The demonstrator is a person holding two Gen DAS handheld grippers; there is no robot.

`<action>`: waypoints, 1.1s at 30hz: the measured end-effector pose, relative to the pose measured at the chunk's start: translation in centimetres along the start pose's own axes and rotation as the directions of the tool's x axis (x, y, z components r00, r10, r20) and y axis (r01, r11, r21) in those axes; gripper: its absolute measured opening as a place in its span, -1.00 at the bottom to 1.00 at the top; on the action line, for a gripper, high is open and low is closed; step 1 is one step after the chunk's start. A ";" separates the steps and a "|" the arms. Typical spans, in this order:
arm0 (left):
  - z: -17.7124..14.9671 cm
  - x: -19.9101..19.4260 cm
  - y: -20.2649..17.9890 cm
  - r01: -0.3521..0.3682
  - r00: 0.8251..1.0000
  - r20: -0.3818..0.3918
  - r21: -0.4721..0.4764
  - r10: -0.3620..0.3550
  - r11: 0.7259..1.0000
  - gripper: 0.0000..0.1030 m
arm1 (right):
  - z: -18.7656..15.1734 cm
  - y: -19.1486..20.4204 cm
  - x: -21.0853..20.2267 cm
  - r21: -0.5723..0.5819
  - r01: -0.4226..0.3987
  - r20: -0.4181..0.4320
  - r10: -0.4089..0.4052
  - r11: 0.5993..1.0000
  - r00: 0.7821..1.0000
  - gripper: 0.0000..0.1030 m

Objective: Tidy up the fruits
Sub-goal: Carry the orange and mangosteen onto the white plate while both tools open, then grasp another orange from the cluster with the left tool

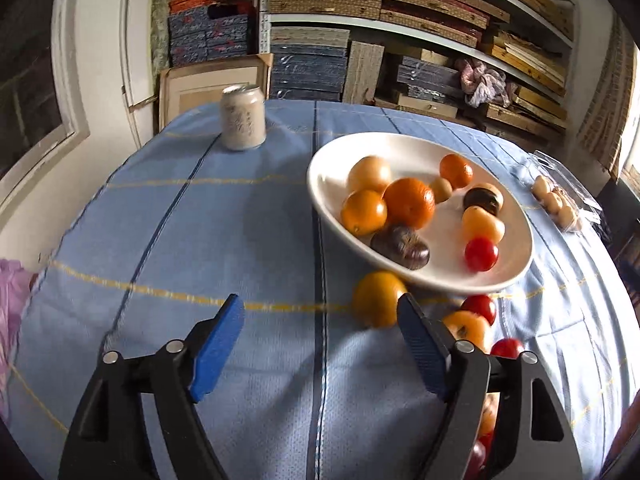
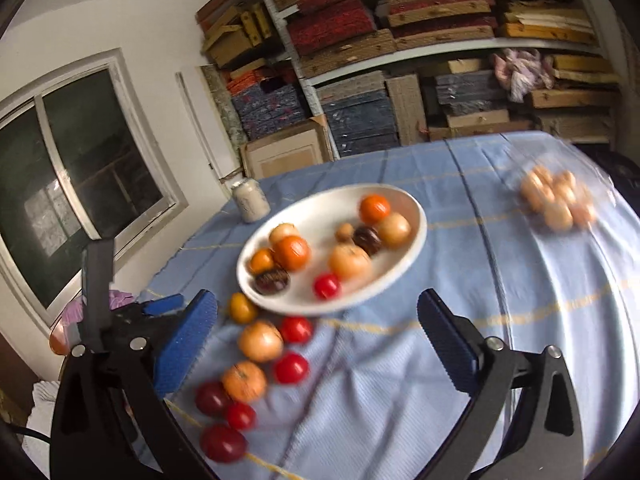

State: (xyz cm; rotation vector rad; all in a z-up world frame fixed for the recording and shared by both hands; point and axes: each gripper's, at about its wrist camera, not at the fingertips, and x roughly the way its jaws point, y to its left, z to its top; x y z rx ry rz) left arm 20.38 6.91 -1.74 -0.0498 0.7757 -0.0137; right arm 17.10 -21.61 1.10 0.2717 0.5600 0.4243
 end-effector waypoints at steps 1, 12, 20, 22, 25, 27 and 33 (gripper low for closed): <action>-0.2 0.1 -0.1 -0.004 1.000 0.001 0.003 0.004 1.000 0.55 | -0.4 -0.4 0.1 0.006 0.009 -0.004 -0.009 1.000 1.000 0.91; -0.3 2.2 -1.3 0.000 1.000 -0.014 0.051 0.001 0.999 0.58 | -0.8 -2.3 1.8 0.041 0.040 -0.061 -0.037 0.998 0.997 0.91; 0.2 3.7 -2.3 -0.001 0.999 -0.048 0.084 0.006 0.996 0.59 | -1.2 -2.2 2.8 0.035 0.053 -0.097 -0.049 0.998 0.994 0.91; 0.3 3.8 -2.2 0.002 0.999 -0.046 0.076 0.001 0.997 0.58 | -1.3 -2.3 3.0 0.040 0.053 -0.103 -0.048 0.998 0.993 0.91; 0.4 4.1 -1.8 0.037 0.998 -0.062 0.065 -0.033 0.997 0.33 | -1.5 -2.4 3.1 0.041 0.055 -0.109 -0.050 0.998 0.993 0.91; 0.3 4.3 -1.8 0.046 0.996 -0.082 0.068 -0.040 0.997 0.06 | -1.6 -2.4 3.2 0.039 0.058 -0.114 -0.053 0.998 0.992 0.91; 0.2 4.1 -1.5 0.064 0.996 -0.070 0.060 -0.060 0.996 -0.07 | -1.6 -2.3 3.4 0.034 0.058 -0.117 -0.053 0.998 0.992 0.91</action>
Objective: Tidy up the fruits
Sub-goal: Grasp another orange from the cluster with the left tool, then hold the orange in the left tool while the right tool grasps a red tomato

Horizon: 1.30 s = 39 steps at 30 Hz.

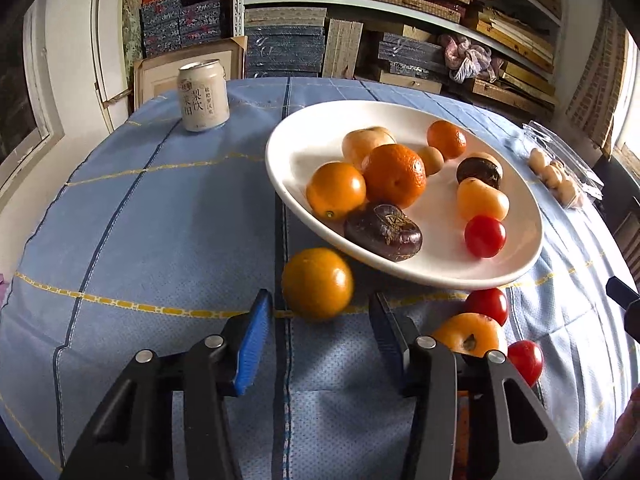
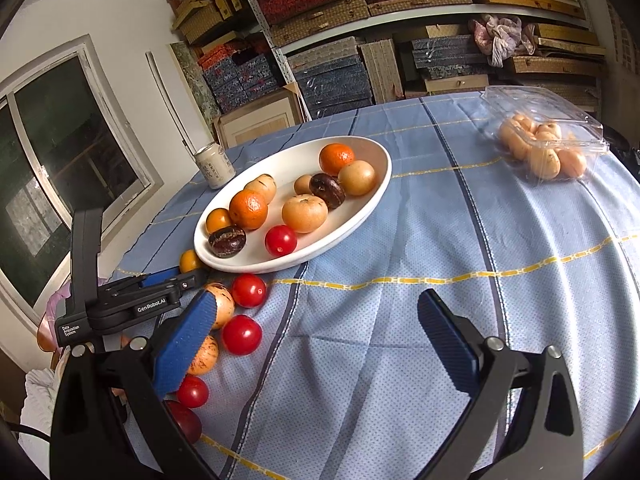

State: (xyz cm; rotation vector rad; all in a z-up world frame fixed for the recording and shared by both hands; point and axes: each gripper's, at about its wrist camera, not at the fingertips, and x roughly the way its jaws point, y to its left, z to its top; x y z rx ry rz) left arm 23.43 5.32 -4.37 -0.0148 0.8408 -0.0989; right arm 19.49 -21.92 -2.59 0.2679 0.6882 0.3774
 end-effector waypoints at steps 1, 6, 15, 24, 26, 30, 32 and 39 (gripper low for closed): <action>0.0 -0.1 0.0 0.002 1.000 0.001 0.000 -0.002 1.000 -0.07 | 0.0 0.0 0.1 -0.002 -0.001 -0.003 0.001 1.000 1.000 0.91; 0.2 0.0 0.4 0.039 0.999 0.008 -0.016 -0.039 0.999 -0.28 | -0.3 0.7 0.4 -0.042 -0.004 -0.018 0.004 0.999 1.000 0.91; 0.7 0.9 1.1 0.072 0.997 -0.019 -0.069 -0.073 0.995 -0.19 | -0.9 1.6 0.9 -0.084 -0.009 -0.044 0.005 0.996 0.999 0.91; 0.0 -0.1 1.8 0.043 0.999 -0.006 -0.068 -0.043 0.997 -0.28 | -1.0 2.3 1.0 -0.134 -0.021 -0.060 0.013 0.991 0.998 0.91; -0.2 -1.1 2.1 0.026 1.000 0.016 -0.066 -0.025 0.997 -0.28 | -1.3 3.3 1.0 -0.208 -0.005 -0.063 -0.008 0.978 0.998 0.91; -0.2 -1.8 2.2 0.025 0.999 0.030 -0.065 -0.023 0.998 -0.28 | -2.6 6.0 1.9 -0.414 0.038 -0.085 -0.080 0.910 0.993 0.35; -0.4 -1.5 1.9 0.026 1.000 0.017 -0.052 -0.025 0.998 -0.28 | -3.2 6.8 2.7 -0.467 0.016 -0.124 -0.083 0.884 0.989 0.26; -0.4 -1.6 1.2 0.040 0.999 0.021 -0.035 -0.039 0.999 -0.28 | -3.0 7.8 3.6 -0.500 -0.018 -0.133 -0.056 0.866 0.989 0.13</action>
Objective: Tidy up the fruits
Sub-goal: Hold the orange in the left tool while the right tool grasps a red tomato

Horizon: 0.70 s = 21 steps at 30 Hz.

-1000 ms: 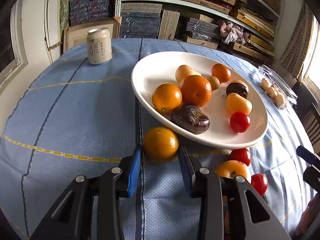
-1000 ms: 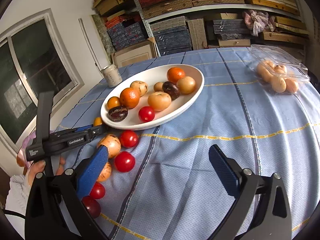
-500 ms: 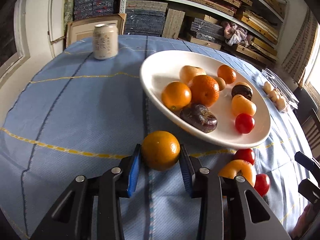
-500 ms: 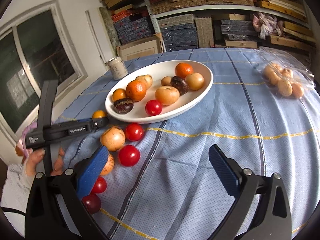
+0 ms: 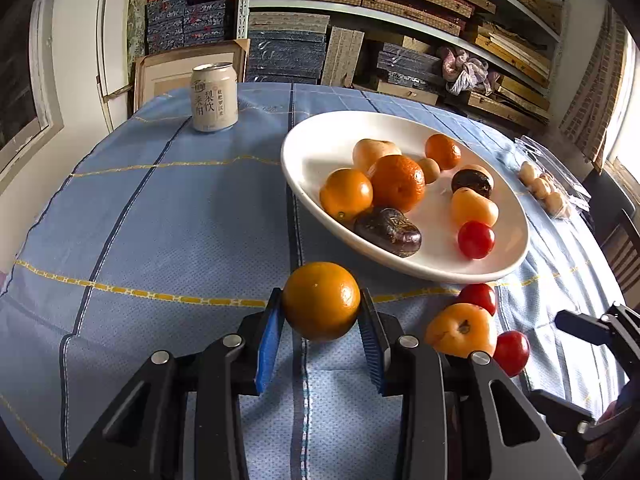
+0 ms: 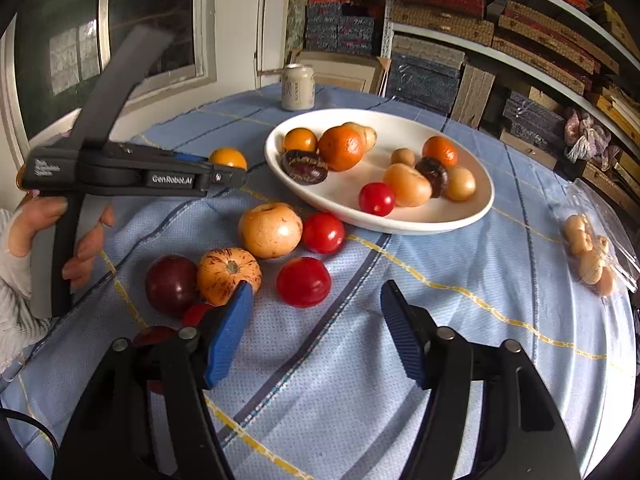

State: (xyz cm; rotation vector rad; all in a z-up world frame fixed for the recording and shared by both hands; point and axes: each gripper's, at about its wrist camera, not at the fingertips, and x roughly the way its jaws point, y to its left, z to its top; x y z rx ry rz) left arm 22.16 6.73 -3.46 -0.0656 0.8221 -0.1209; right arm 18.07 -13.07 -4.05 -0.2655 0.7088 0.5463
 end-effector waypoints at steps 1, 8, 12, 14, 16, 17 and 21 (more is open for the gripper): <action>0.0 0.0 0.0 0.003 1.000 0.000 -0.001 -0.003 1.000 -0.28 | 0.1 0.2 0.2 -0.006 -0.002 -0.006 0.002 1.000 1.000 0.04; 0.1 -0.2 -0.1 0.012 1.000 0.000 -0.001 -0.012 1.000 -0.28 | 0.8 1.1 1.9 -0.008 -0.013 -0.045 0.012 1.000 0.999 -0.23; 0.0 -0.1 -0.3 0.014 1.000 -0.004 0.005 -0.014 1.000 -0.28 | 0.9 0.8 2.5 0.014 -0.027 -0.067 0.028 1.000 0.997 -0.25; 0.1 -0.1 -0.3 0.014 1.000 -0.006 0.006 -0.014 1.000 -0.28 | 0.9 0.6 2.6 0.024 -0.029 -0.070 0.030 0.999 0.997 -0.32; 0.1 0.0 -0.3 0.016 1.000 -0.008 0.005 -0.016 1.000 -0.28 | 1.0 0.4 2.6 0.038 -0.036 -0.069 0.039 0.999 0.997 -0.36; 0.1 0.0 -0.2 0.017 1.000 -0.008 0.005 -0.017 1.000 -0.28 | 0.9 0.2 2.5 0.044 -0.043 -0.069 0.046 0.998 0.997 -0.36; 0.1 -0.1 -0.2 0.018 1.000 -0.003 0.001 -0.018 1.000 -0.28 | 0.7 -0.3 1.9 0.073 -0.046 -0.047 0.050 0.996 0.998 -0.38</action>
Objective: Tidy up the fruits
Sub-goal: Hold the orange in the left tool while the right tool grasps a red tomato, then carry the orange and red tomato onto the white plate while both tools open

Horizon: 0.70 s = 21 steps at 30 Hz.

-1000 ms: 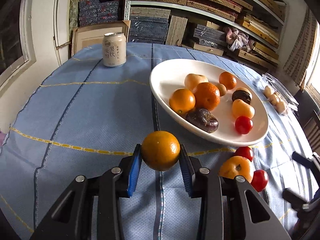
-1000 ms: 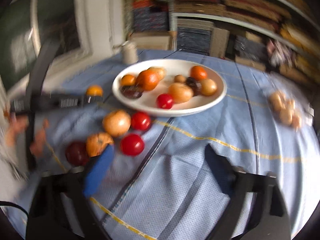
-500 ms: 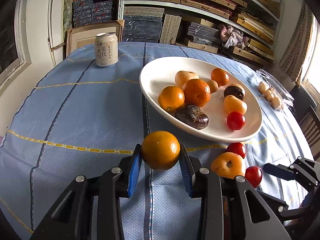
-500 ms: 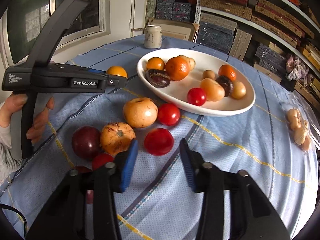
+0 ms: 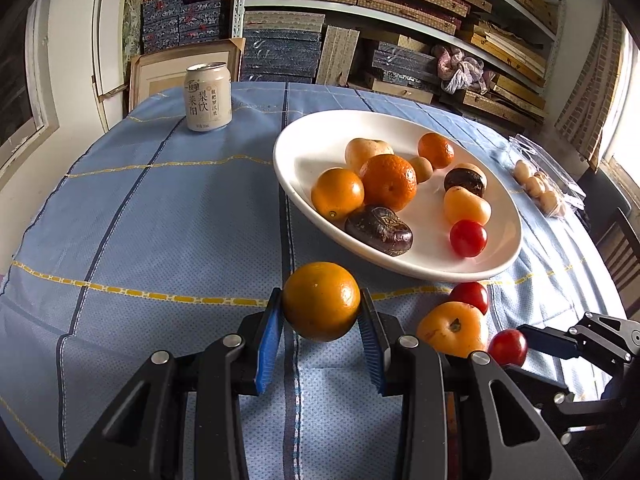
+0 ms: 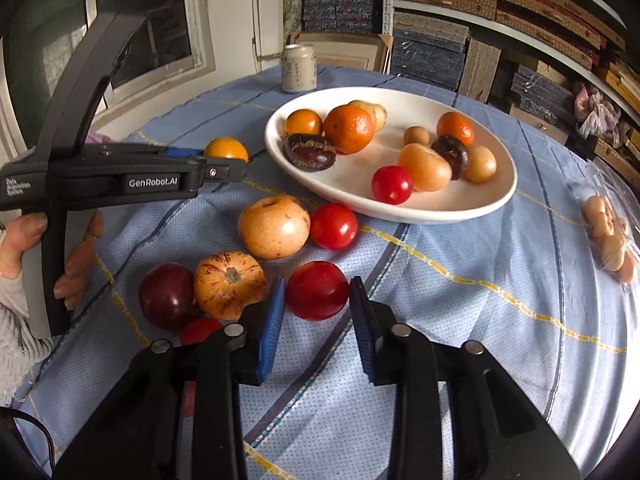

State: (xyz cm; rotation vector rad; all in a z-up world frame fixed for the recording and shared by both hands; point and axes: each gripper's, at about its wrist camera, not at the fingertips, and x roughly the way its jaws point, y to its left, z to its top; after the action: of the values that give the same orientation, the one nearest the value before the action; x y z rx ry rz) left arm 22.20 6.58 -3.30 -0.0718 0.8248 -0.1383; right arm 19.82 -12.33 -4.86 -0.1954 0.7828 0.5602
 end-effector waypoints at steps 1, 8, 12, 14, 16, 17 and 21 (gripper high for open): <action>0.1 -0.1 0.0 0.000 1.000 0.004 -0.002 0.000 1.000 -0.28 | 0.0 -0.3 -0.3 0.012 0.002 0.009 -0.002 1.000 1.000 -0.38; 2.6 -1.7 0.0 -0.022 0.998 0.064 -0.017 0.023 1.000 -0.28 | 1.6 -3.9 -4.0 0.132 0.017 0.119 -0.033 0.991 0.992 -0.38; 5.5 -0.9 -1.2 -0.044 0.996 0.075 0.014 0.043 0.999 -0.28 | 4.4 -6.5 -3.8 0.200 0.007 0.145 -0.037 0.980 0.989 -0.38; 6.6 -0.1 -1.3 -0.037 0.996 0.075 -0.005 0.037 0.999 -0.28 | 5.8 -7.6 -2.9 0.238 -0.004 0.159 -0.035 0.971 0.987 -0.38; 7.9 1.1 -0.8 -0.016 0.997 0.068 -0.048 0.019 0.999 -0.28 | 6.7 -8.7 -1.8 0.270 -0.028 0.164 -0.017 0.962 0.986 -0.38; 8.5 1.7 -0.6 -0.009 0.998 0.060 -0.065 0.013 0.998 -0.28 | 7.0 -9.2 -1.1 0.287 -0.039 0.165 -0.009 0.957 0.986 -0.38; 9.7 4.4 -0.2 -0.016 1.000 0.023 -0.084 0.018 0.996 -0.28 | 7.1 -10.7 1.1 0.313 -0.059 0.133 0.018 0.948 0.991 -0.38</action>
State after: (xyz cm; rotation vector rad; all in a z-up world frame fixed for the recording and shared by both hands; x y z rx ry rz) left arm 32.26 5.83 0.04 -0.1449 0.8076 -0.0869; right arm 30.63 -18.24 -1.02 0.1522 0.7406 0.4712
